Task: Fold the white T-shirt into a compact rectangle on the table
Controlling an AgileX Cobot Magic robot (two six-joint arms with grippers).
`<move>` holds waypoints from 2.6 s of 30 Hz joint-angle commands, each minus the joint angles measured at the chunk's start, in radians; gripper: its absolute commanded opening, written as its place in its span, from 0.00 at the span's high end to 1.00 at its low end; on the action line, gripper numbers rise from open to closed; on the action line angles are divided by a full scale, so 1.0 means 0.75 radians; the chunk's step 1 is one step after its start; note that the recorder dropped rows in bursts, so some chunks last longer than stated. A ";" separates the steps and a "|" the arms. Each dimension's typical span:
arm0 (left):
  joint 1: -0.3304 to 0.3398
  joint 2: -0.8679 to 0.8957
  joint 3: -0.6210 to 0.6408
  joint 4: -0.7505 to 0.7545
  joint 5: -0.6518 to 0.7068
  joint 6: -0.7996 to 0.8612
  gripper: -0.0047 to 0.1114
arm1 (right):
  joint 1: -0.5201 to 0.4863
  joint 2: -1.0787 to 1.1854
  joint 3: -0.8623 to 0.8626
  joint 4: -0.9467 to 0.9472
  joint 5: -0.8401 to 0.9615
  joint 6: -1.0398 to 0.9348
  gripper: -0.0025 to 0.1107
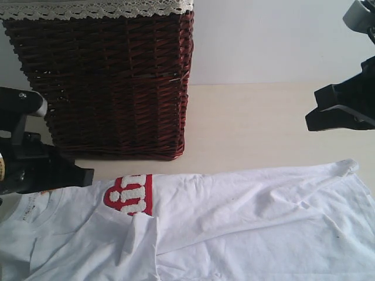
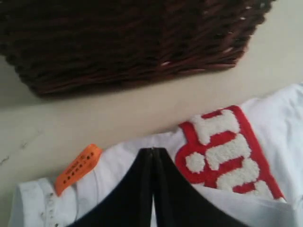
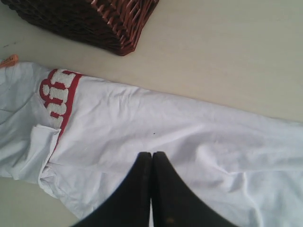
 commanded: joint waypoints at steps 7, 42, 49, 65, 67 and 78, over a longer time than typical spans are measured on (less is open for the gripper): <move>0.203 -0.002 -0.002 -0.193 -0.073 0.037 0.53 | -0.003 -0.010 -0.004 -0.006 0.018 -0.004 0.98; 0.740 0.460 -0.356 -2.211 0.567 2.344 0.53 | -0.003 -0.010 -0.004 -0.005 0.047 -0.007 0.98; 0.740 0.610 -0.356 -2.224 0.507 2.344 0.48 | -0.003 -0.010 -0.004 -0.005 0.047 -0.007 0.98; 0.756 0.642 -0.316 -2.672 0.516 2.752 0.46 | -0.003 -0.010 -0.004 -0.005 0.054 -0.007 0.98; 0.756 0.646 -0.316 -2.819 0.558 2.909 0.46 | -0.003 -0.010 -0.004 -0.005 0.060 -0.007 0.98; 0.754 0.647 -0.298 -2.914 0.565 3.002 0.46 | -0.003 -0.010 -0.004 -0.008 0.060 -0.007 0.98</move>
